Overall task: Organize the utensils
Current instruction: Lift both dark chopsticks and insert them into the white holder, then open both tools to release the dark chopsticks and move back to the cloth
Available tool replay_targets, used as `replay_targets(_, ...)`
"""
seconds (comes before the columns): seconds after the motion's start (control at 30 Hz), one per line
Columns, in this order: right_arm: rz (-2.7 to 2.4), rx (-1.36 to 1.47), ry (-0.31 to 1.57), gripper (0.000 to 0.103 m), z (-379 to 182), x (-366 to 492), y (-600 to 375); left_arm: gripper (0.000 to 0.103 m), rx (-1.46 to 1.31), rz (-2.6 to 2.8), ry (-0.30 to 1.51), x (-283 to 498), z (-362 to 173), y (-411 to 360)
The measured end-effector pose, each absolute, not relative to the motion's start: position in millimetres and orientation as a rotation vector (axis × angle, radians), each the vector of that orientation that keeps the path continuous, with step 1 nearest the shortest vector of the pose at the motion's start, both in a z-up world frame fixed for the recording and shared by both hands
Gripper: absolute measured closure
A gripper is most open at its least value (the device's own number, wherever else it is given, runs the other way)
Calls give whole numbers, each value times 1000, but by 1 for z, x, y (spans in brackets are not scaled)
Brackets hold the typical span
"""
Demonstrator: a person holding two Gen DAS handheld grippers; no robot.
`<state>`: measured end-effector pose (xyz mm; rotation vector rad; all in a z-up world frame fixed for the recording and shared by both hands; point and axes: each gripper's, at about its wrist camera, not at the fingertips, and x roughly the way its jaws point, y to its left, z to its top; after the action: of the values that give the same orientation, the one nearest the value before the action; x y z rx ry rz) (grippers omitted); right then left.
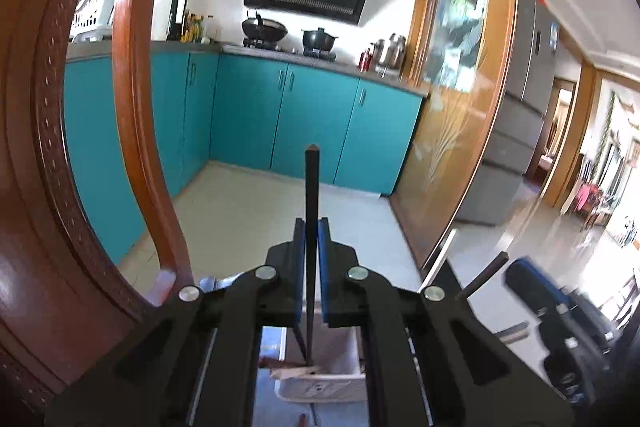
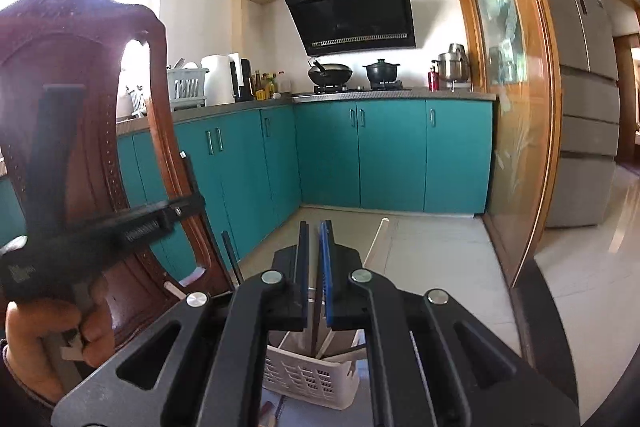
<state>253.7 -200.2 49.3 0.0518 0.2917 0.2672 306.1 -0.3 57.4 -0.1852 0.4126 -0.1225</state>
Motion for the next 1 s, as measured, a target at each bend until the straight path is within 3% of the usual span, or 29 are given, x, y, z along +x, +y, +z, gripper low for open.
replay_targets(0.27,292,110,274,93,49,239,-212,96,-109,-113,430,295,37,-9)
replay_targets(0.43,394,51,229,76,38,206,-200,94,-86,-120,423,281,32,-5)
replay_targets(0.5,451,18,252,75,22,194,-192,92,-89,-119,418,274,33,0)
replay_targets(0.63,498,-71,427,74,-29,187,-171,86,-98,-109,381,256,31,13)
replay_targets(0.8,447,-196,810,74,-112,205,-141,78,-88,-63,347,234,13,27)
replay_targets(1.0,396,-238,977,68,-156,220,-129,74,-132,-28,456,228,-22,47)
